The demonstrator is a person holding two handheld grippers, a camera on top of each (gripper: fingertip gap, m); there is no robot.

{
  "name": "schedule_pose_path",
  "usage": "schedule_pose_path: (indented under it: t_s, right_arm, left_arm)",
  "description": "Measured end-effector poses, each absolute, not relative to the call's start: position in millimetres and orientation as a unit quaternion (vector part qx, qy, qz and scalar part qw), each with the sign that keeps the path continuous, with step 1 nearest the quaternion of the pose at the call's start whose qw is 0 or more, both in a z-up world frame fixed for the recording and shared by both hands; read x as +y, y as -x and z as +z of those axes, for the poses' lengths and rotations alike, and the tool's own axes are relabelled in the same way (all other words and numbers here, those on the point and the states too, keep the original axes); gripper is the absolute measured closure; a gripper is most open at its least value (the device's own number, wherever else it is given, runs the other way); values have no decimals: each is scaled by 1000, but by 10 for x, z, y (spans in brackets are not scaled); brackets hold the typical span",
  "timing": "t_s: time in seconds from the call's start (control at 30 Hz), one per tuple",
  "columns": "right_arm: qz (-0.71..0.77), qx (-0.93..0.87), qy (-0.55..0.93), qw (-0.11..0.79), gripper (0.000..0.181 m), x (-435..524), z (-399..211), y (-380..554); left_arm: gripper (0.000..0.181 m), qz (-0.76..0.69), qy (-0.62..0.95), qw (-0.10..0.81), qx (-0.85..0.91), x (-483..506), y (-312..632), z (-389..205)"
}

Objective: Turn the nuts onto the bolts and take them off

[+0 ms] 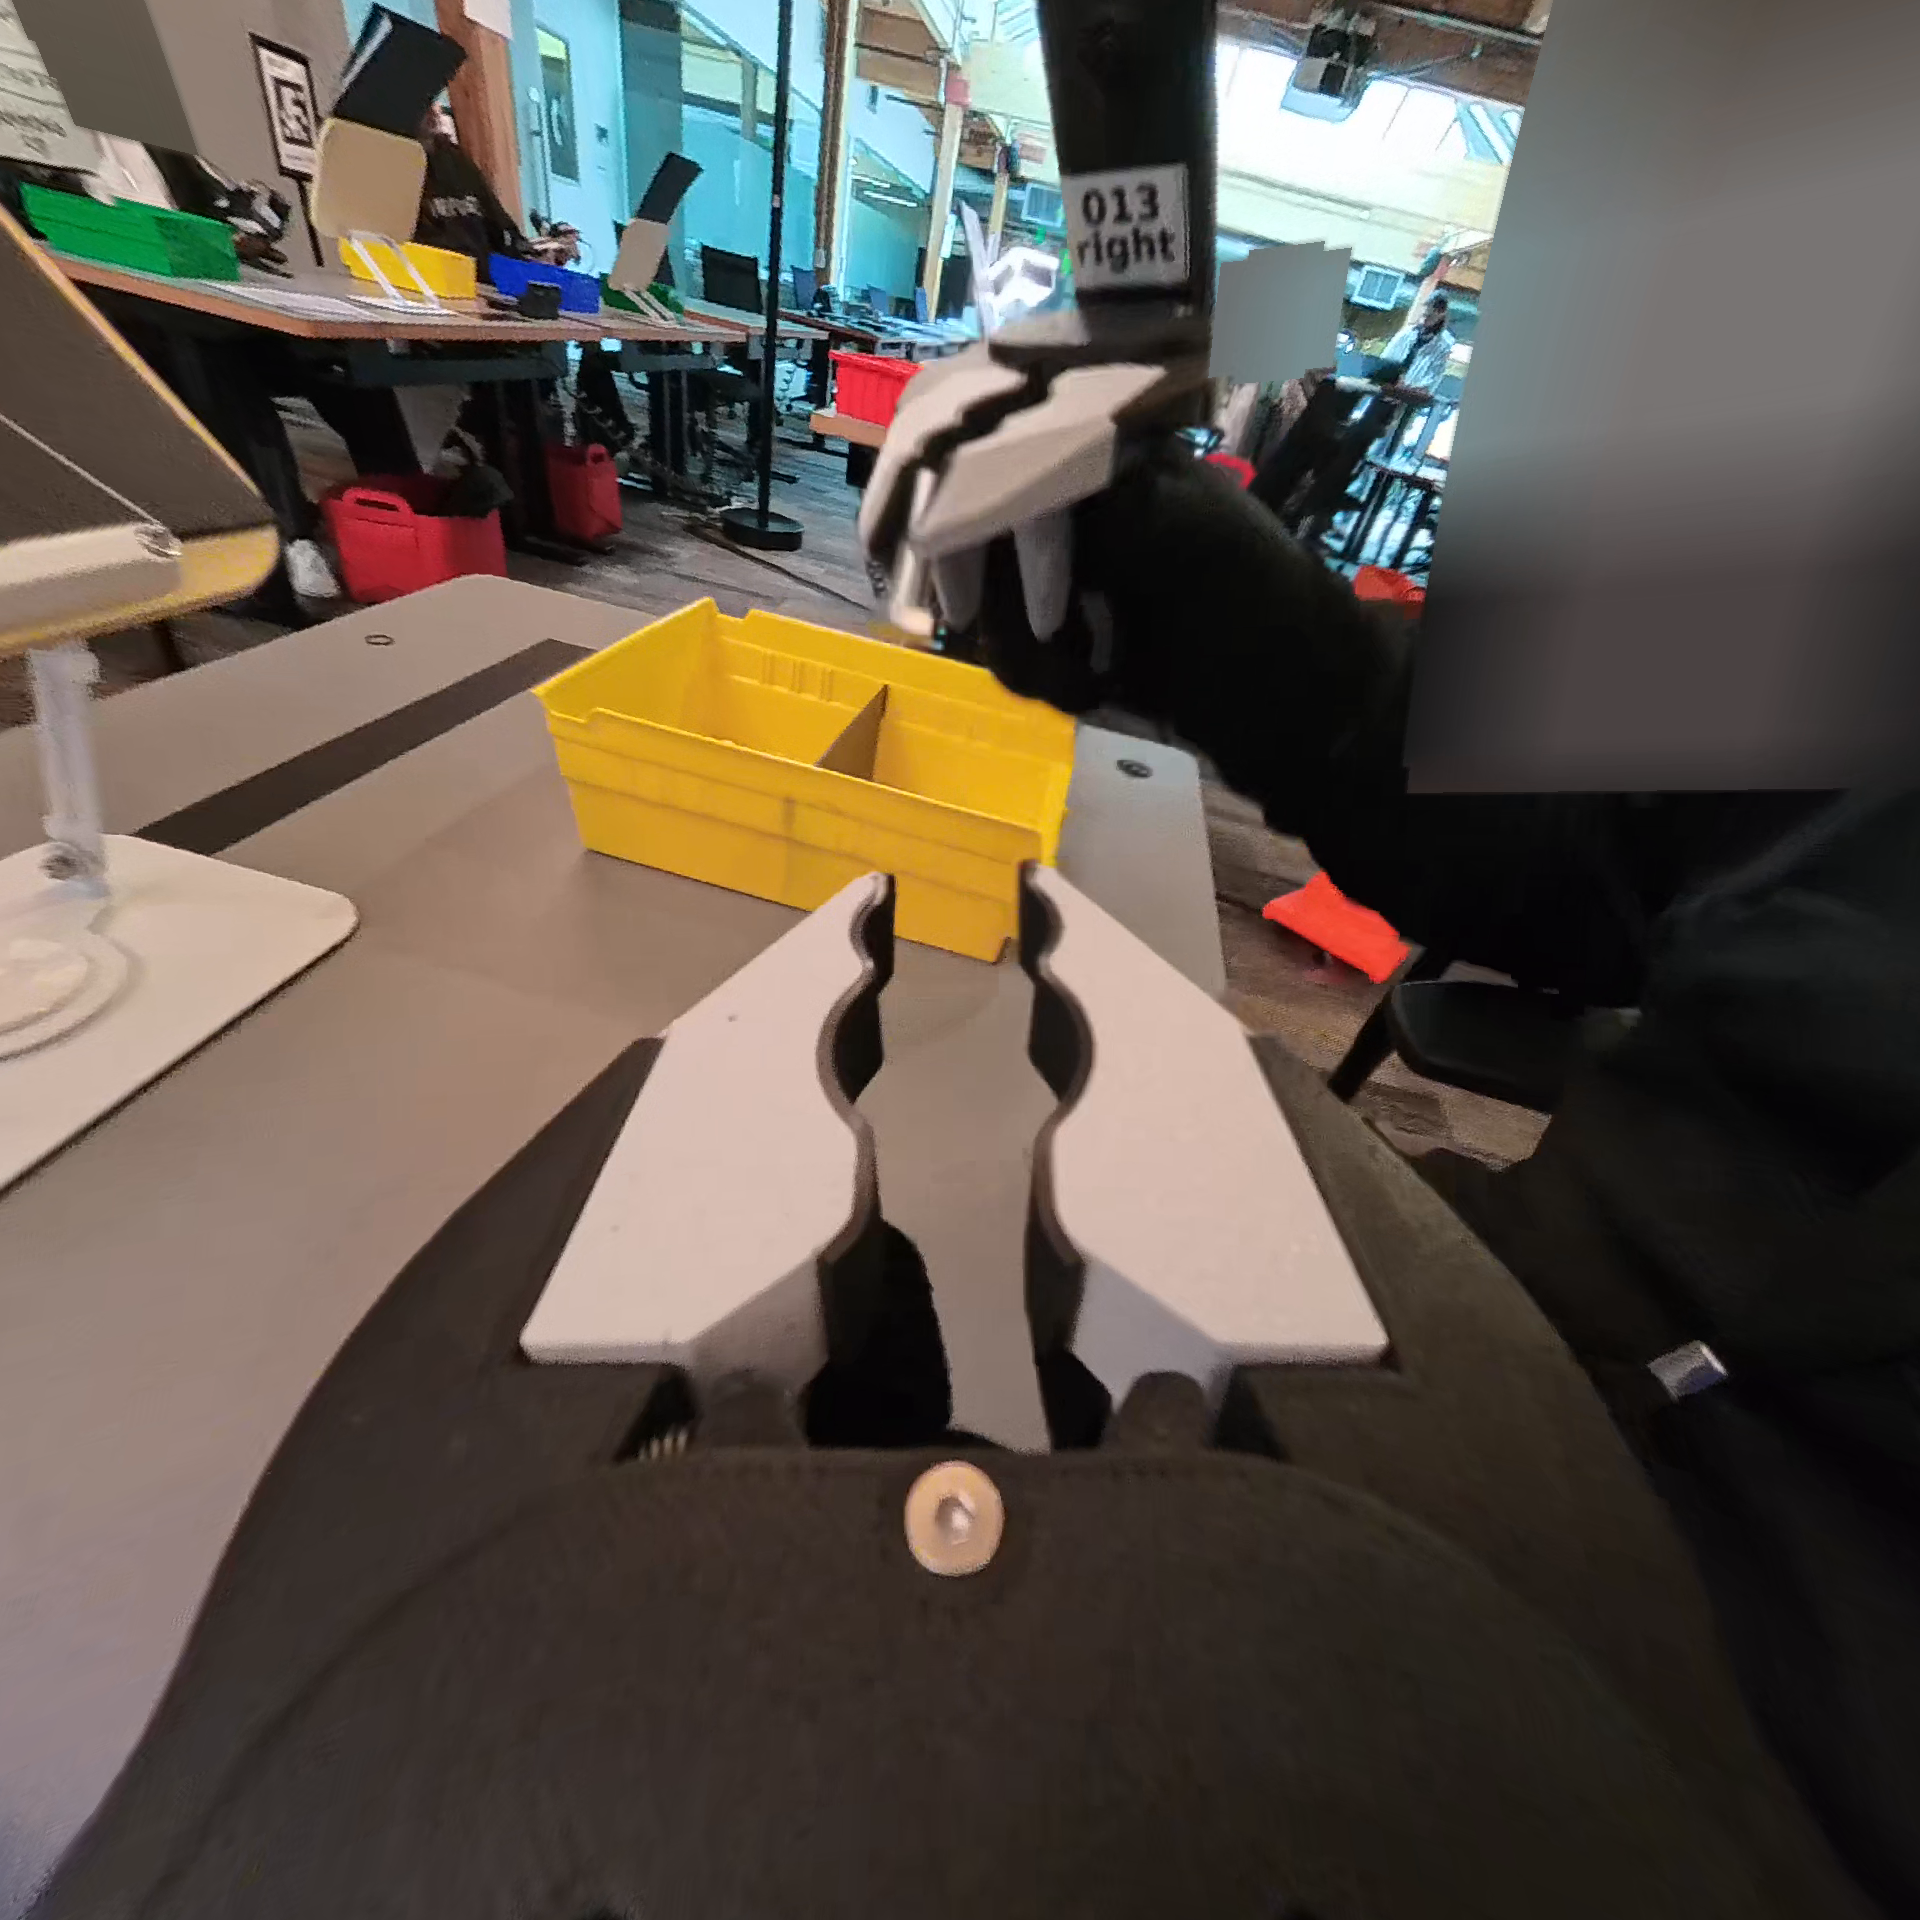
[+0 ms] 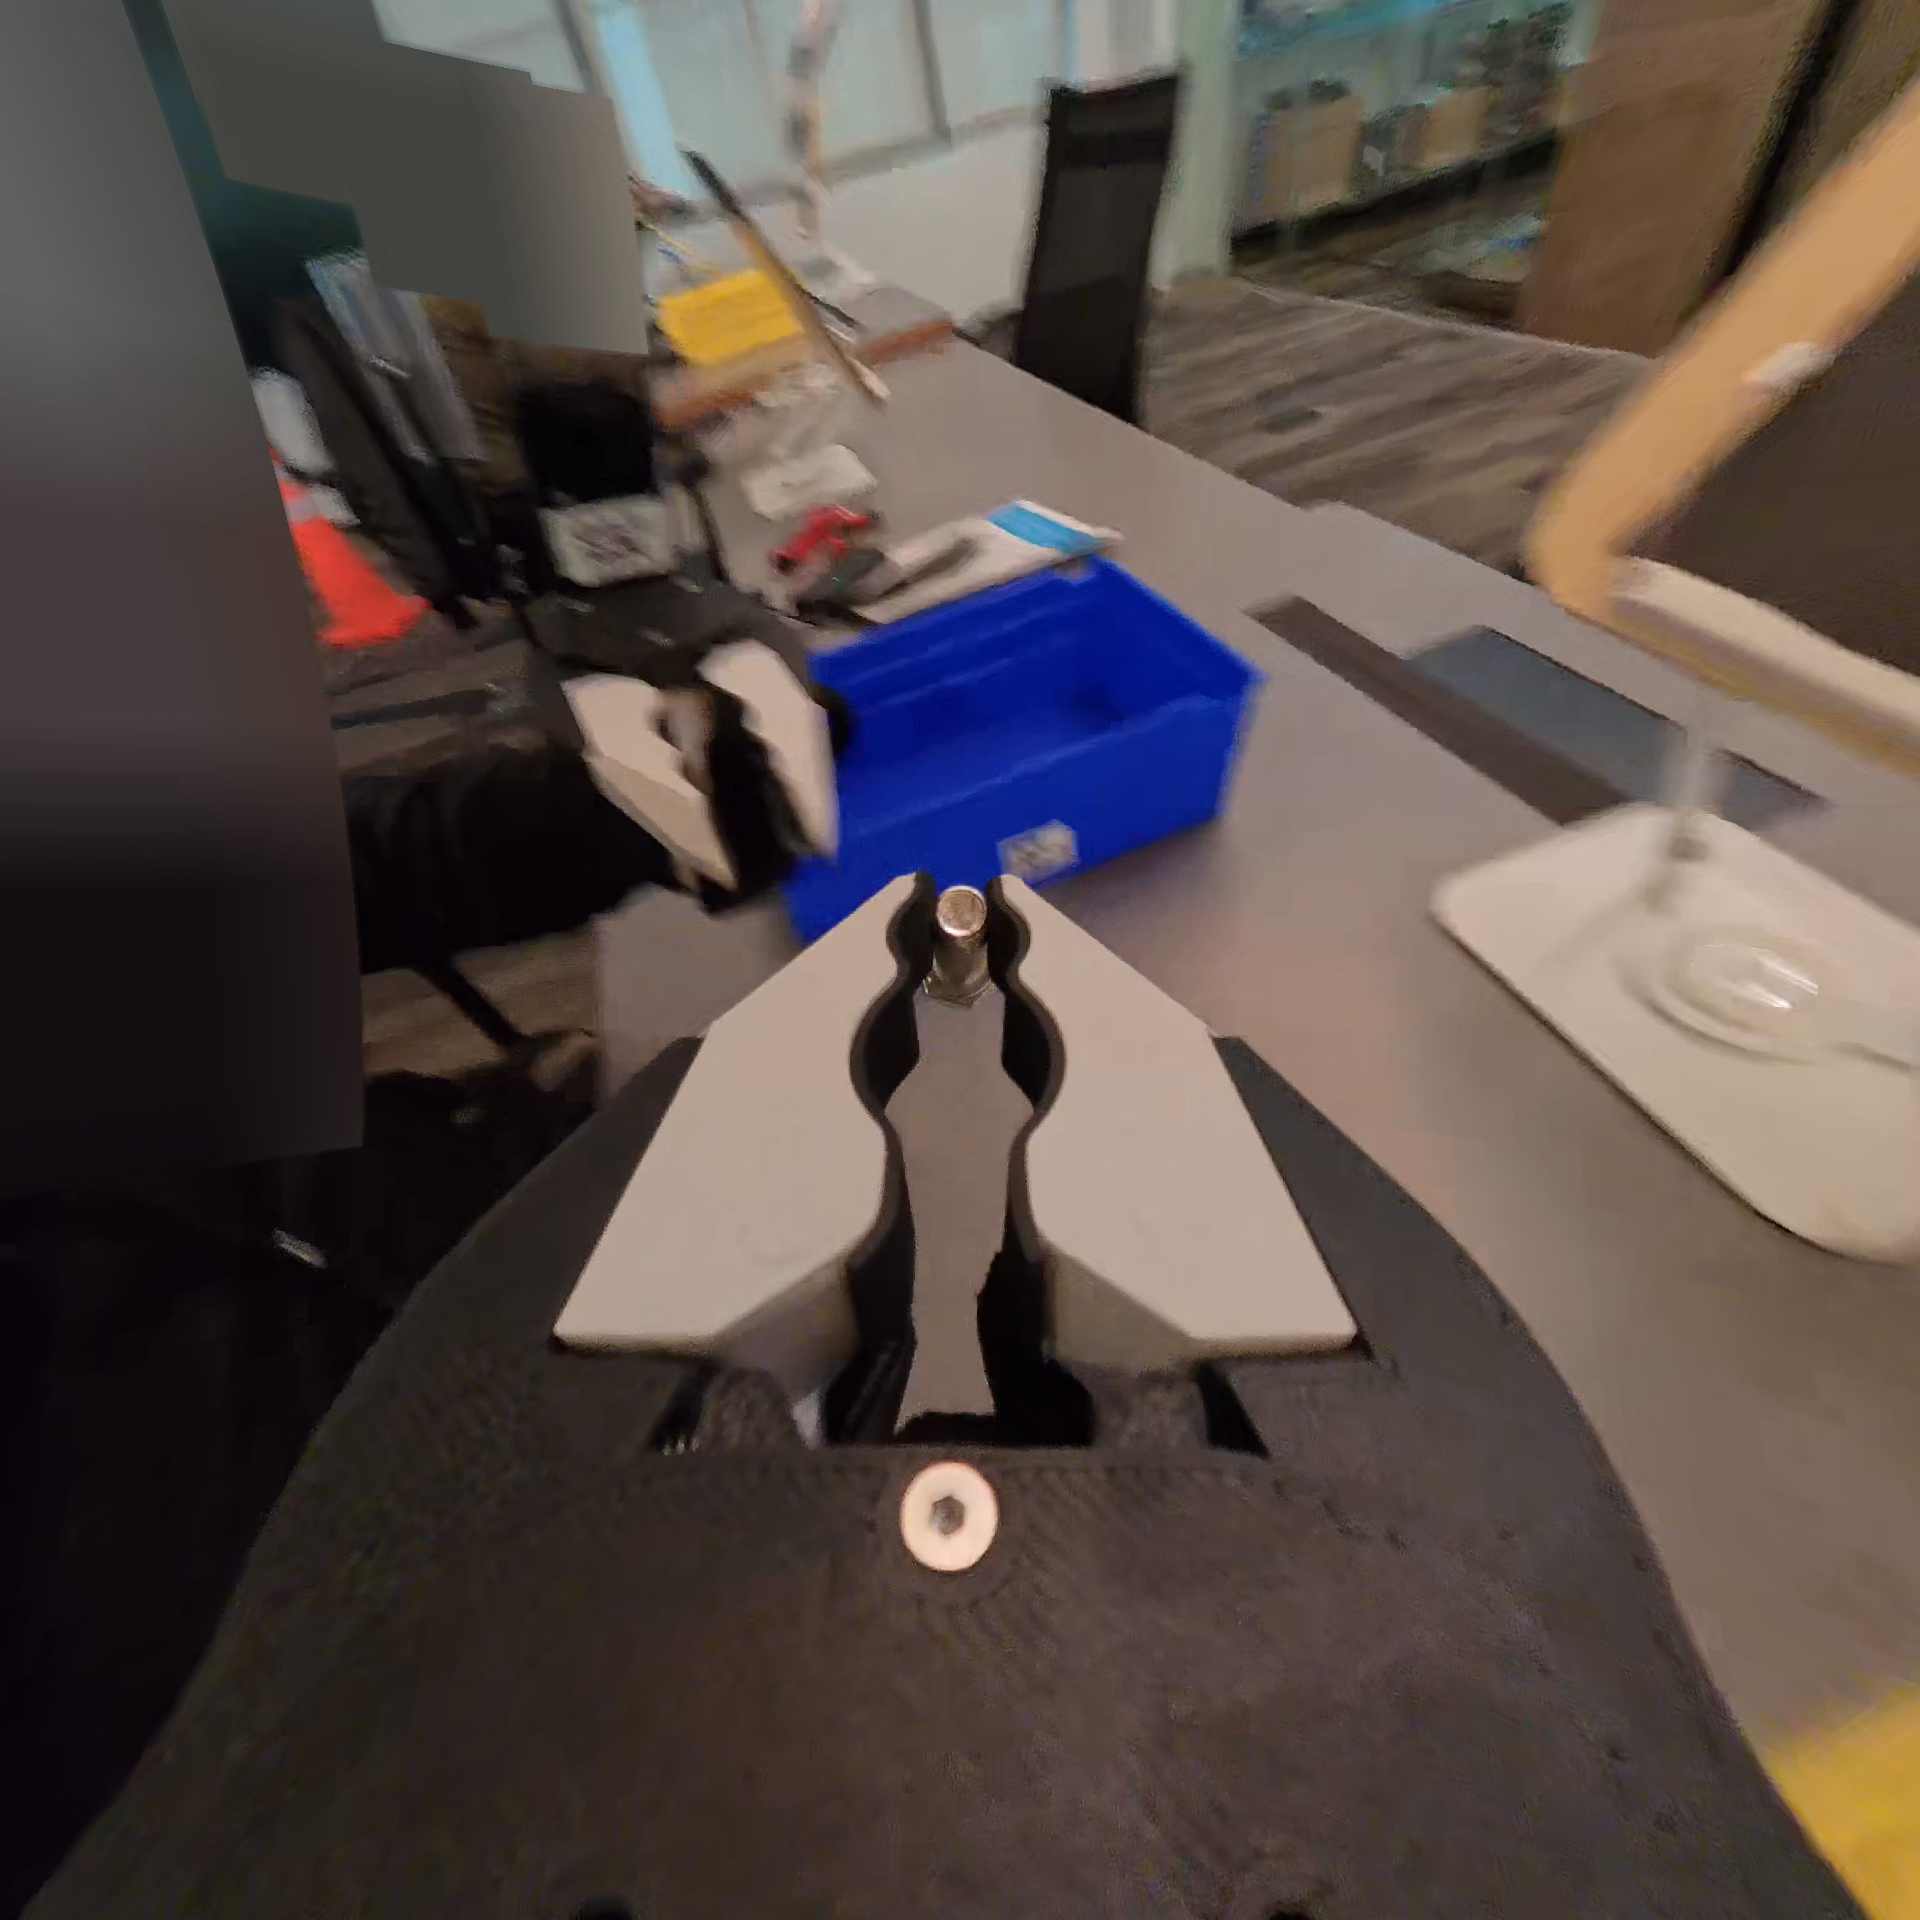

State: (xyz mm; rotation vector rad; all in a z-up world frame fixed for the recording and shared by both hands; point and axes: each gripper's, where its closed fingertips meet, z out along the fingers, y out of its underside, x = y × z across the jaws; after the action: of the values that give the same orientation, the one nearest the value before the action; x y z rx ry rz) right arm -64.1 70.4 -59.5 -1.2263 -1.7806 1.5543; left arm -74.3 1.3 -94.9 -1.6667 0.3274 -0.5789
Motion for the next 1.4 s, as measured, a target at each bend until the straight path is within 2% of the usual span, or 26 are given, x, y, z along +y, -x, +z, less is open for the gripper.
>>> schedule_pose_path:
  t_s: [0.07, 0.13, 0.23, 0.37, 0.67, 0.77, 0.97, 1.27, 1.4]
  right_arm:
    - [463, -669, 506, 286, 174, 1345, -720, 552]
    - [312, -684, 577, 320, 173, 2122, -1033, 385]
    - [194, -669, 663, 275, 174, 2904, -1525, 77]
    - [93, -651, 723, 213, 174, 3476, -2103, -239]
    - [-38, -635, 763, 112, 172, 3888, -2833, -462]
    - [-40, -622, 770, 139, 158, 3989, -2753, -389]
    - [12, -632, 741, 227, 160, 3664, -2147, -140]
    - [224, -674, 615, 344, 171, 2005, -1231, 521]
    - [316, -673, 565, 359, 175, 1211, -1177, 768]
  left_arm:
    - [177, -238, 730, 624, 146, -15, 822, -931]
    - [179, -232, 734, 623, 139, -18, 890, -925]
    - [179, -230, 737, 621, 132, -15, 931, -940]
    - [180, -214, 751, 606, 150, -7, 879, -1005]
    - [178, -183, 785, 564, 177, 65, 771, -1245]
    - [172, -136, 806, 552, 164, 139, 838, -1356]
    - [163, -72, 839, 523, 134, 241, 992, -1602]
    - [154, -5, 876, 468, 118, 313, 1085, -2023]
    - [153, 8, 886, 450, 114, 308, 1120, -2136]
